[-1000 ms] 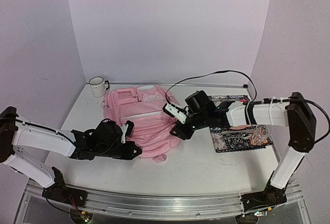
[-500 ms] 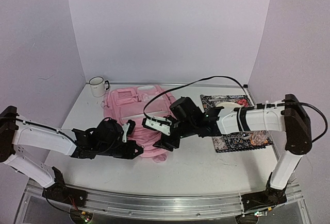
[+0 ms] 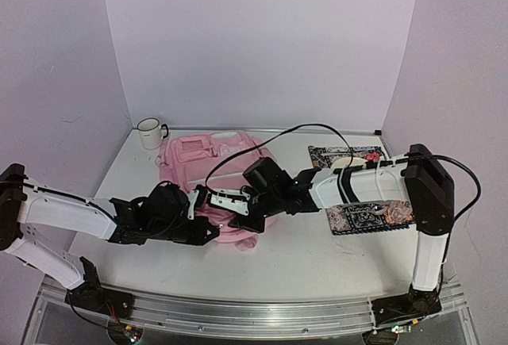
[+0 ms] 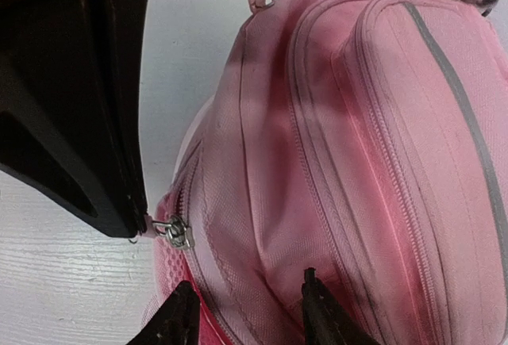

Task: Pack the student bag
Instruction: Hold the largest pocket of the student bag, then zip the largest pocket of the bag in the student bag, then put down the student bag at the center of the board, then reset both arms

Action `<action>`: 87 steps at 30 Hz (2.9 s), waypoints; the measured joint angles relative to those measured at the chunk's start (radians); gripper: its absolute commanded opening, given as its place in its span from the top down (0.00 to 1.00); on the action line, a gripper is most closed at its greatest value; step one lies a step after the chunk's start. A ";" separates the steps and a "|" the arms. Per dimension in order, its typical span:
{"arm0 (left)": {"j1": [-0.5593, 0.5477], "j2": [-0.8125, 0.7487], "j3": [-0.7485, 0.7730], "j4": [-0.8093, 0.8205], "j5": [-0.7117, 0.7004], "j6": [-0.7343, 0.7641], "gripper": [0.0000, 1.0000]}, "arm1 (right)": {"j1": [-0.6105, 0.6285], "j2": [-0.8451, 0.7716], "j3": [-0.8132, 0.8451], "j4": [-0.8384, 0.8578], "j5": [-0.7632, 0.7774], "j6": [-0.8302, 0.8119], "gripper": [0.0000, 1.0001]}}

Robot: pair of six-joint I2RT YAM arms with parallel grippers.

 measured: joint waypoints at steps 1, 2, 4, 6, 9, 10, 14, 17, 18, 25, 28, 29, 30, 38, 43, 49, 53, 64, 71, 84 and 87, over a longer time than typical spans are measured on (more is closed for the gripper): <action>0.000 -0.001 0.000 -0.005 -0.003 0.001 1.00 | 0.000 0.002 0.000 -0.003 0.001 -0.002 0.73; 0.000 -0.003 0.000 -0.010 -0.006 0.002 1.00 | 0.001 0.004 0.000 -0.006 0.002 -0.005 0.79; 0.000 -0.010 0.000 -0.020 -0.015 0.002 1.00 | 0.002 0.005 0.000 -0.008 0.007 -0.010 0.90; -0.001 -0.018 0.000 -0.030 -0.030 0.004 1.00 | 0.004 0.005 0.000 -0.010 0.018 -0.010 0.99; -0.002 -0.030 0.000 -0.048 -0.058 0.005 1.00 | 0.006 0.005 -0.008 -0.002 0.034 -0.010 1.00; -0.002 -0.031 0.001 -0.058 -0.070 0.005 1.00 | 0.006 0.005 -0.014 0.004 0.037 -0.010 1.00; 0.002 -0.032 0.017 -0.129 -0.131 0.004 1.00 | 0.008 -0.015 -0.059 0.035 0.052 -0.010 1.00; 0.032 -0.032 0.028 -0.182 -0.184 -0.002 1.00 | 0.008 -0.064 -0.112 0.045 0.071 -0.010 1.00; 0.051 -0.032 0.029 -0.196 -0.199 -0.005 1.00 | 0.008 -0.084 -0.131 0.045 0.079 -0.010 1.00; 0.227 -0.033 0.006 -0.269 -0.267 -0.015 1.00 | 0.006 -0.200 -0.251 0.045 0.146 0.008 1.00; 0.251 -0.033 0.003 -0.270 -0.276 -0.016 1.00 | 0.003 -0.261 -0.310 0.066 0.158 0.027 1.00; 0.257 -0.032 0.003 -0.269 -0.280 -0.016 1.00 | 0.002 -0.281 -0.324 0.068 0.160 0.033 1.00; 0.264 -0.029 0.003 -0.266 -0.283 -0.015 1.00 | -0.001 -0.307 -0.348 0.075 0.158 0.043 1.00; 0.301 0.057 0.004 -0.167 -0.280 -0.001 1.00 | -0.012 -0.407 -0.420 0.076 0.093 0.110 1.00; 0.304 0.114 0.014 -0.109 -0.284 0.005 0.98 | -0.012 -0.406 -0.420 0.073 0.028 0.158 0.99; 0.321 0.102 0.014 -0.105 -0.314 0.018 0.69 | -0.012 -0.377 -0.384 0.034 -0.030 0.235 0.70; 0.364 0.053 0.012 -0.123 -0.363 0.021 0.51 | -0.012 -0.355 -0.300 0.005 -0.015 0.276 0.51; 0.612 -0.130 0.029 -0.212 -0.344 0.020 0.05 | -0.260 -0.241 -0.004 -0.011 0.071 0.474 0.12; 0.951 -0.278 0.049 -0.228 -0.233 0.021 0.00 | -0.558 -0.256 -0.009 0.003 0.164 0.642 0.02; 1.235 -0.616 0.124 -0.394 -0.004 0.162 0.00 | -0.784 -0.944 -0.406 0.038 0.409 0.719 0.02; 1.232 -0.724 0.179 -0.435 -0.013 0.235 0.00 | -0.780 -1.109 -0.483 0.037 0.429 0.709 0.02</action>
